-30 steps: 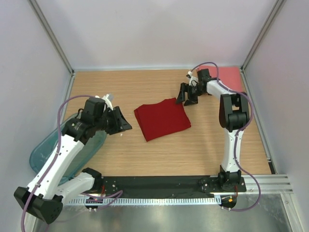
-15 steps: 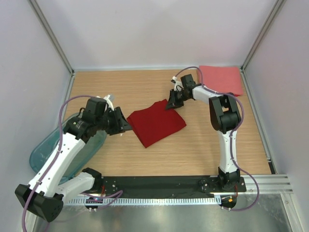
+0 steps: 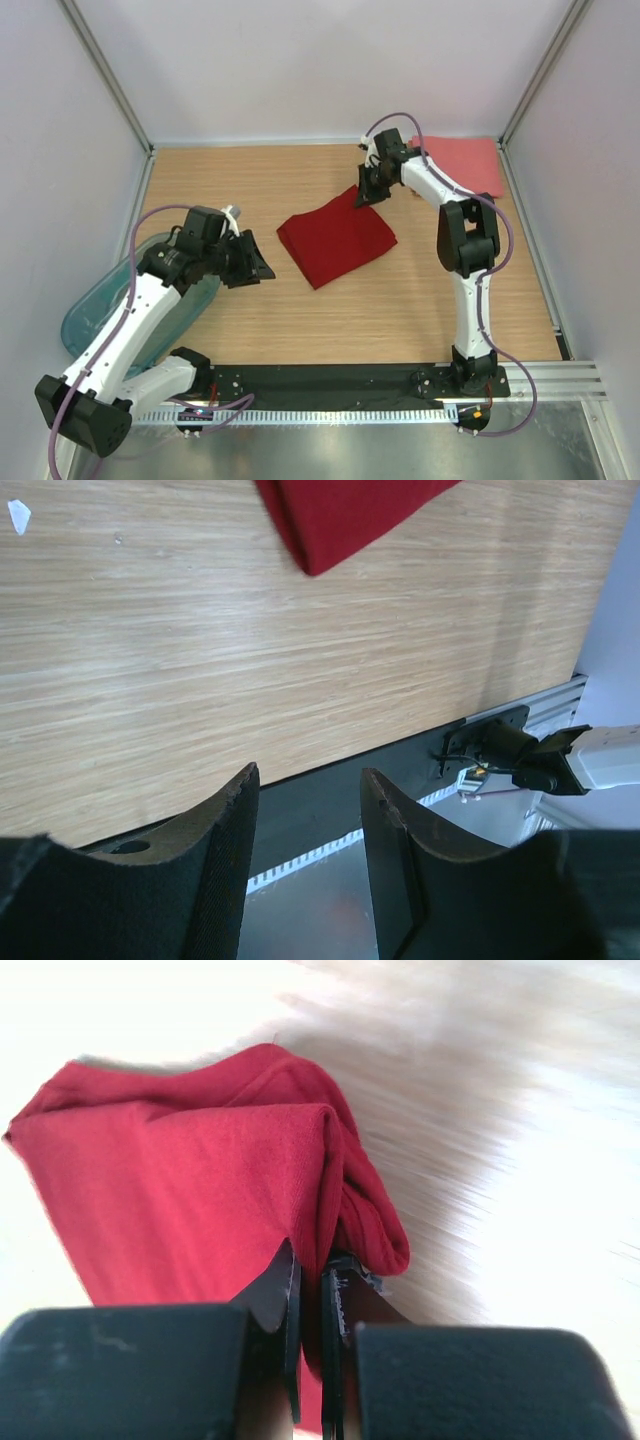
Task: Fold and stack the t-shirts
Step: Neatly place the folded tshirt to the corner
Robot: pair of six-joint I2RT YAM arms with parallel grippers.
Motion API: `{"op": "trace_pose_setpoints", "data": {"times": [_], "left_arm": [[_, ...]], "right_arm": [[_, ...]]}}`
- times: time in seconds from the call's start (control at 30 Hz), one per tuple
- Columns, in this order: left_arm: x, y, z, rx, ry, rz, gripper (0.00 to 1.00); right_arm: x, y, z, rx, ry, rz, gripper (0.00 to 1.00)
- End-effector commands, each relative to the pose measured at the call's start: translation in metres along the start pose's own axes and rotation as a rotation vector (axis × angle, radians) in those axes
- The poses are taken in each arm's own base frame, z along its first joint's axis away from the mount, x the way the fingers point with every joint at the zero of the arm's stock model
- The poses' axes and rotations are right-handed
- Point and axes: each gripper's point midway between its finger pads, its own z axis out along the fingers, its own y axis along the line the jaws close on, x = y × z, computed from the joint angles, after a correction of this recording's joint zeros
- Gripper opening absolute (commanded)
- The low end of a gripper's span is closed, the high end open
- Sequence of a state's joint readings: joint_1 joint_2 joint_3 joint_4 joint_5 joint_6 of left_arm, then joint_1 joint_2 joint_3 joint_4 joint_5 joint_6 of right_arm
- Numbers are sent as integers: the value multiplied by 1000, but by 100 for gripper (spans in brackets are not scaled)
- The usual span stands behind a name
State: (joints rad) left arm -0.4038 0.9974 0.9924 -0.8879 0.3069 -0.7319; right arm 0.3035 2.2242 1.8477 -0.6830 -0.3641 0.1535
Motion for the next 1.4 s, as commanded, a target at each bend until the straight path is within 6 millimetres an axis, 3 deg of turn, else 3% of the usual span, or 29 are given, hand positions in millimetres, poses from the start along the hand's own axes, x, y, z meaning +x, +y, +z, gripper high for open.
{"op": "trace_pose_setpoints", "data": {"times": [0.0, 0.13, 0.17, 0.37, 0.5, 0.9, 1.07, 1.37], "left_arm": [[6, -4, 0, 23, 41, -18, 47], [7, -5, 2, 24, 53, -18, 47], [8, -3, 4, 18, 63, -20, 47], [13, 3, 9, -5, 89, -34, 47], [15, 7, 17, -16, 108, -42, 47], [12, 7, 30, -19, 128, -61, 47], [11, 5, 33, -15, 140, -66, 47], [12, 6, 35, -17, 149, -68, 47]], "right_arm": [[-51, -3, -84, 189, -163, -104, 1], [-90, -12, -133, 340, -257, -170, 1], [-96, -28, -139, 425, -261, -191, 1], [-141, -54, -195, 555, -403, -203, 1], [-155, -74, -202, 603, -435, -186, 1], [-187, -86, -242, 631, -596, -162, 1], [-193, -95, -253, 673, -623, -160, 1], [-190, -92, -277, 691, -629, -180, 1]]}}
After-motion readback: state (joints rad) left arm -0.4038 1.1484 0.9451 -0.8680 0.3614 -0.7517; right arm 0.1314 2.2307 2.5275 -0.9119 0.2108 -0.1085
